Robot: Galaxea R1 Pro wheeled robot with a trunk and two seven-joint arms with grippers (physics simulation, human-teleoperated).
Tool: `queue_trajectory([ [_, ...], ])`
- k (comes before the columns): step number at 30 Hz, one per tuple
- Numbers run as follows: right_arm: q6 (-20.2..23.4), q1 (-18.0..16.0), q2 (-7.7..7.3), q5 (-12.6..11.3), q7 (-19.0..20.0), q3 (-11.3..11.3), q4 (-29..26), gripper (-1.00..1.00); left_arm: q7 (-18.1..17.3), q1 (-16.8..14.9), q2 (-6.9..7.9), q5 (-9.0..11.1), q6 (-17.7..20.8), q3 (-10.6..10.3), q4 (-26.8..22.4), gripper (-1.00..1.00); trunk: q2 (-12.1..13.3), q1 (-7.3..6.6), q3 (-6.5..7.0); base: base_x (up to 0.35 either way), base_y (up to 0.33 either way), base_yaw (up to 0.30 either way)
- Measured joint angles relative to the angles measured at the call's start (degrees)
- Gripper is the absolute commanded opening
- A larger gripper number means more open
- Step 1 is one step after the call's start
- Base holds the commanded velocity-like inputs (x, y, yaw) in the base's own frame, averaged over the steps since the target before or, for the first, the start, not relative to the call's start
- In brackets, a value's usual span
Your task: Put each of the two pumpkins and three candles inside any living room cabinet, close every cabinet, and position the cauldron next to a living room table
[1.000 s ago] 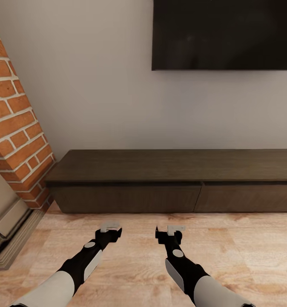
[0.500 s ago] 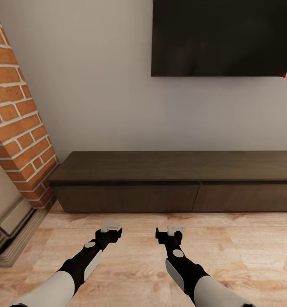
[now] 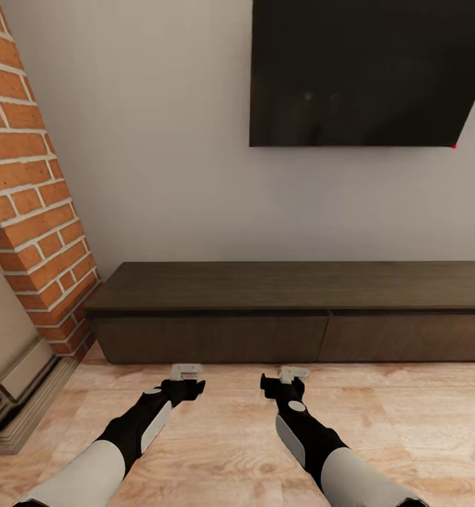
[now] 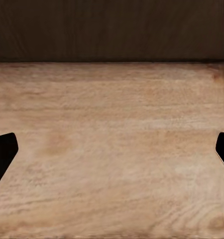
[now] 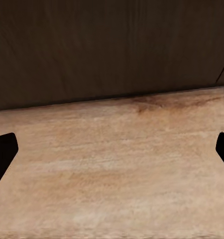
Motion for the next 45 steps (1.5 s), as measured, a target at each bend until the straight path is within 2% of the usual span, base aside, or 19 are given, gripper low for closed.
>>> queue_trajectory([
  [1, 4.01, -0.39, 0.01, -0.04, 0.05, -0.51, -1.04, 1.0, 0.05, 0.0, 0.06, 0.05, 3.3, 0.1, -1.9, 1.0, 0.01, -0.03, 0.22, 0.0, 0.0, 0.0],
  [2, 6.08, -0.58, 0.01, -0.21, 0.09, -0.98, -1.68, 1.0, 0.12, 0.01, 0.09, 0.06, 4.95, 0.14, -2.9, 1.0, 0.03, -0.05, 0.44, 0.0, 0.0, 0.0],
  [3, 10.14, -0.87, 0.02, -0.55, 0.07, -2.51, -3.21, 1.0, 0.41, 0.02, 0.14, 0.07, 7.94, 0.2, -4.7, 1.0, 0.04, -0.08, 0.67, 0.0, 0.0, 0.0],
  [5, 14.72, -1.06, 0.03, -0.92, -0.02, -4.66, -5.24, 1.0, 0.92, 0.03, 0.17, 0.03, 11.1, 0.25, -6.46, 1.0, 0.07, -0.13, 1.11, 0.0, 0.0, 0.0],
  [6, 19.36, -1.15, 0.04, -1.16, -0.1, -6.63, -7.44, 1.0, 1.55, 0.03, 0.19, 0.03, 14.12, 0.32, -8.1, 1.0, 0.08, -0.16, 1.34, 0.0, 0.0, 0.0],
  [7, 21.82, -1.2, 0.04, -1.25, -0.13, -7.48, -8.59, 1.0, 1.91, 0.04, 0.2, 0.02, 15.64, 0.38, -8.94, 1.0, 0.09, -0.18, 1.56, 0.0, 0.0, 0.0],
  [8, 26.4, -1.24, 0.05, -1.37, -0.15, -8.67, -10.65, 1.0, 2.68, 0.09, 0.18, -0.04, 18.42, 0.53, -10.55, 1.0, 0.11, -0.21, 1.78, 0.0, 0.0, 0.0],
  [9, 30.62, -1.27, 0.03, -1.5, -0.17, -9.47, -12.47, 1.0, 4.23, 0.16, 0.09, -0.08, 21.15, 0.72, -12.31, 1.0, 0.12, -0.23, 2.0, 0.0, 0.0, 0.0],
  [11, 33.95, -1.29, 0.03, -1.6, -0.19, -10.09, -13.8, 1.0, 6.97, 0.24, 0.02, 0.06, 23.74, 0.87, -14.13, 1.0, 0.14, -0.25, 2.23, 0.0, 0.0, 0.0],
  [12, 36.18, -1.33, 0.04, -1.64, -0.22, -10.75, -14.64, 1.0, 9.97, 0.34, -0.04, 0.42, 26.02, 1.04, -16.07, 1.0, 0.15, -0.29, 2.45, 0.0, 0.0, 0.0],
  [14, 38.22, -1.35, 0.04, -1.69, -0.3, -11.58, -15.5, 1.0, 12.95, 0.44, 0.0, 1.36, 28.57, 1.26, -18.92, 1.0, 0.17, -0.34, 2.89, 0.0, 0.0, 0.0],
  [16, 39.28, -1.33, 0.05, -1.68, -0.35, -11.97, -16.23, 1.0, 14.46, 0.4, 0.11, 2.64, 31.05, 1.37, -20.61, 1.0, 0.2, -0.39, 3.33, 0.0, 0.0, 0.0],
  [20, 40.27, -1.33, 0.04, -1.66, -0.39, -12.27, -17.01, 1.0, 15.56, 0.17, 0.29, 4.92, 35.45, 1.38, -22.27, 1.0, 0.26, -0.49, 4.22, 0.0, 0.0, 0.0],
  [27, 43.72, -1.38, 0.06, -1.66, -0.34, -12.31, -17.89, 1.0, 15.83, 0.01, 0.4, 5.89, 38.2, 1.36, -23.46, 1.0, 0.35, -0.67, 5.77, 0.0, 0.0, 0.0],
  [31, 44.22, -1.39, 0.16, -1.66, -0.39, -12.24, -18.79, 1.0, 15.84, -0.03, 0.4, 6.06, 39.09, 1.4, -23.59, 1.0, 0.41, -0.77, 6.66, 0.0, 0.0, 0.0],
  [35, 45.47, -1.39, 0.14, -1.73, -0.4, -12.28, -20.51, 1.0, 15.82, -0.11, 0.42, 7.5, 41.0, 1.42, -23.68, 1.0, 0.46, -0.87, 7.54, -0.019, 0.0, 0.0],
  [45, 46.09, -1.38, 0.09, -1.74, -0.24, -12.22, -20.93, 1.0, 15.67, -0.05, 0.47, 8.1, 42.54, 1.41, -24.72, 1.0, 0.6, -1.1, 9.79, -0.258, 0.0, -0.075],
])
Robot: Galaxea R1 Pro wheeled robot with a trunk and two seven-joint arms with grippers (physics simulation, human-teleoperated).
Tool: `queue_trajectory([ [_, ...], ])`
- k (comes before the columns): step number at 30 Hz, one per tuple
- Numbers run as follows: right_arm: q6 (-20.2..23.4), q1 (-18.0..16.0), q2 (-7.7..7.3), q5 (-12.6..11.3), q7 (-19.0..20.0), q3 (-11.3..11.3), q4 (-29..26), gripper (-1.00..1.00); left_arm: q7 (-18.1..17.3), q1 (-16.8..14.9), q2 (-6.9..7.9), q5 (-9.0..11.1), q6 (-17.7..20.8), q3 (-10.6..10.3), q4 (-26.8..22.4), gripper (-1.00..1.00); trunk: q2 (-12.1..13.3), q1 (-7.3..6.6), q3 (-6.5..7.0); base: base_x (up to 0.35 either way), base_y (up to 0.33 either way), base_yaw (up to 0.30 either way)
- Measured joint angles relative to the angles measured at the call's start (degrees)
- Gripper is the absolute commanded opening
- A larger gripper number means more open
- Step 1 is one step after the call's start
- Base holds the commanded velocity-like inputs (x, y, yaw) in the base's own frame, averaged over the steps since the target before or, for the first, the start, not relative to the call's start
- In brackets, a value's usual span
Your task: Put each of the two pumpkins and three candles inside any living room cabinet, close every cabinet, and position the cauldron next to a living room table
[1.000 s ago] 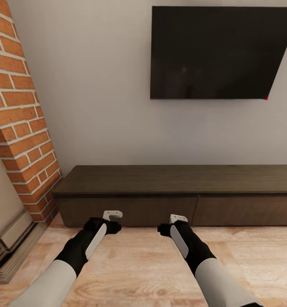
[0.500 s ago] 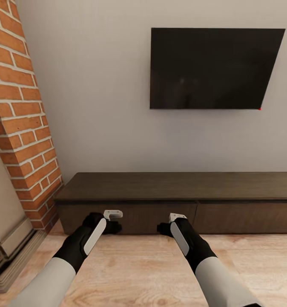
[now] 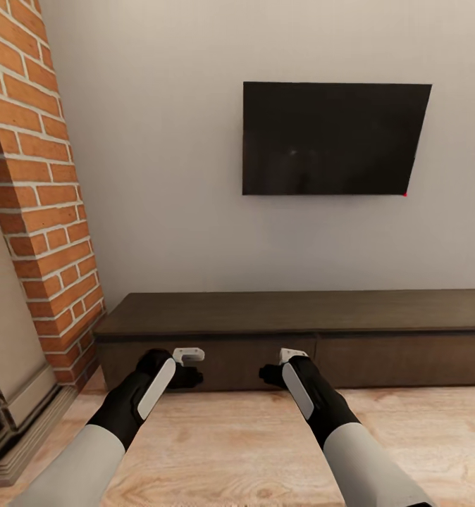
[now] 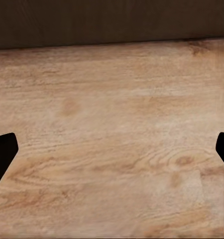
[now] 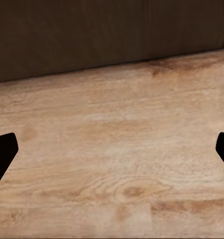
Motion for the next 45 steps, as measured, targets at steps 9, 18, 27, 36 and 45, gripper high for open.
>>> queue_trajectory([
  [9, 0.04, 0.0, -0.06, -0.01, 0.01, -0.13, -0.02, 1.0, -0.01, 0.1, 0.03, 0.04, 0.31, 0.03, -1.32, 1.0, 0.06, -0.13, 1.1, -0.153, 0.0, -0.255],
  [18, -0.03, 0.05, -0.11, -0.01, 0.17, -0.27, -0.02, 1.0, -0.02, 0.55, 0.04, 0.05, 2.75, 0.0, -6.3, 1.0, 0.06, -0.13, 1.34, -0.013, 0.0, -0.275],
  [27, -0.05, 0.09, -0.14, -0.01, 0.33, -0.36, -0.02, 1.0, -0.02, 0.62, 0.04, 0.04, 3.23, -0.07, -7.35, 1.0, 0.06, -0.13, 1.58, -0.001, 0.0, -0.276],
  [36, -0.05, 0.09, -0.16, -0.01, 0.36, -0.41, -0.02, 1.0, -0.02, 0.63, 0.03, 0.03, 3.28, -0.09, -7.44, 1.0, 0.06, -0.13, 1.82, 0.0, 0.0, -0.277],
  [45, -0.13, 0.09, -0.16, -0.01, 0.37, -0.53, -0.02, 1.0, -0.02, 0.63, 0.04, -0.04, 3.28, -0.11, -7.42, 1.0, 0.06, -0.13, 2.08, 0.0, 0.0, -0.277],
])
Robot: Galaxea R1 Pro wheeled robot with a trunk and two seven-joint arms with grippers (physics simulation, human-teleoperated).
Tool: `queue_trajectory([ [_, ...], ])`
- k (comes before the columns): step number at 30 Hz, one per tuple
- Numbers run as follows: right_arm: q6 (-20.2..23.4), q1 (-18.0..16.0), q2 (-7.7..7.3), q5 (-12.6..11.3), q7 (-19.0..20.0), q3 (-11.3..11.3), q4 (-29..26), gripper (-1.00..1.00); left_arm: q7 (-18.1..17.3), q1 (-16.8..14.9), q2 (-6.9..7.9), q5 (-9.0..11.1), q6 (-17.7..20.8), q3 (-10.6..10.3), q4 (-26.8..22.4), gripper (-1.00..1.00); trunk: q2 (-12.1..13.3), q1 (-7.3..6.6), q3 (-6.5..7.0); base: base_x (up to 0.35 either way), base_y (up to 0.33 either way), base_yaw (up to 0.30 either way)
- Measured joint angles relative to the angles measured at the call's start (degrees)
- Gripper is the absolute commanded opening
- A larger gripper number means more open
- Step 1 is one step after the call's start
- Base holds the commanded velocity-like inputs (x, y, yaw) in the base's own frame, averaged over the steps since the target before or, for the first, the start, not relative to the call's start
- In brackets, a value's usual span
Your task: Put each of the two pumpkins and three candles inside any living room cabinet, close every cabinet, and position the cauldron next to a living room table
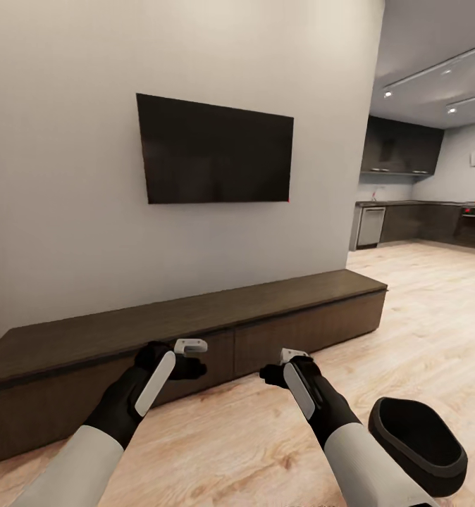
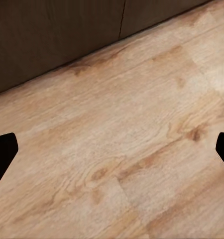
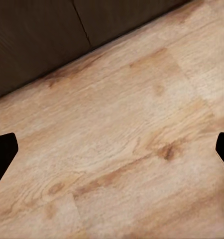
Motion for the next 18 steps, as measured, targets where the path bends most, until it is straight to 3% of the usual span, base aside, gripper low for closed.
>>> queue_trajectory([
  [18, -0.01, 0.0, -0.09, 0.02, 0.0, -0.12, 0.0, 1.0, 0.0, 0.0, 0.0, -0.09, 0.0, -0.06, 0.03, 1.0, 0.0, 0.0, 0.58, 0.0, 0.0, -0.277],
])
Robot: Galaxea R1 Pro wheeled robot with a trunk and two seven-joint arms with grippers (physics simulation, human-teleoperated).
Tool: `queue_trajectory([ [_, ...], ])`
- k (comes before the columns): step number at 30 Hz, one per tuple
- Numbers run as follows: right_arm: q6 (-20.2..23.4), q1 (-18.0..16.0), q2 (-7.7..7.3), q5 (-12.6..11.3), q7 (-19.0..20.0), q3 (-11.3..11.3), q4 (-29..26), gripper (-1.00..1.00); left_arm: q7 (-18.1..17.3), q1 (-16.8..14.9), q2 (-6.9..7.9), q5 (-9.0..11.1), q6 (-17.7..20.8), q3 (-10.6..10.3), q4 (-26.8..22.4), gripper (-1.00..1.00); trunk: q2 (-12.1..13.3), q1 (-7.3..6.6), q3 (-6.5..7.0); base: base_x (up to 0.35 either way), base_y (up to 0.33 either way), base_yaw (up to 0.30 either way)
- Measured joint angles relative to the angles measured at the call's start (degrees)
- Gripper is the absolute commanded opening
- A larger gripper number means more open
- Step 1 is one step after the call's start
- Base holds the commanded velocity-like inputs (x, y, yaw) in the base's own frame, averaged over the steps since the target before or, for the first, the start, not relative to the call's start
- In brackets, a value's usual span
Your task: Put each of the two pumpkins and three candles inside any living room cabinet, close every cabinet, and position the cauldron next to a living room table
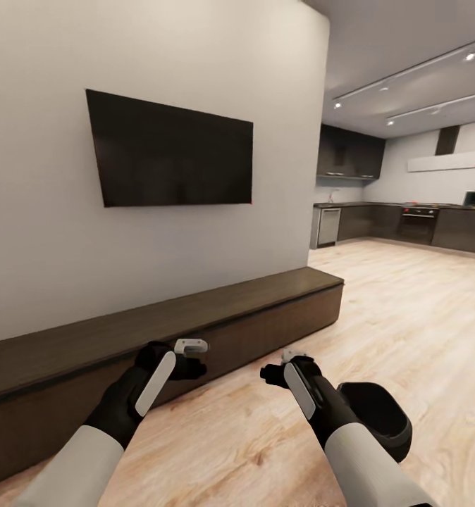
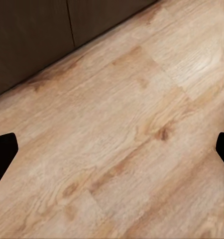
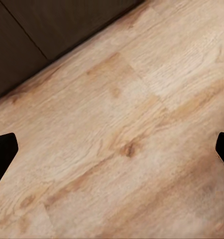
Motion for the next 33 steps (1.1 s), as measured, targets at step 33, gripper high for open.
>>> queue_trajectory([
  [33, 0.0, 0.05, 0.0, 0.06, 0.0, -0.7, 0.05, 1.0, 0.0, 0.0, 0.0, 0.0, 0.0, -0.05, -0.28, 1.0, 0.0, 0.0, 1.26, 0.0, 0.0, -0.276],
])
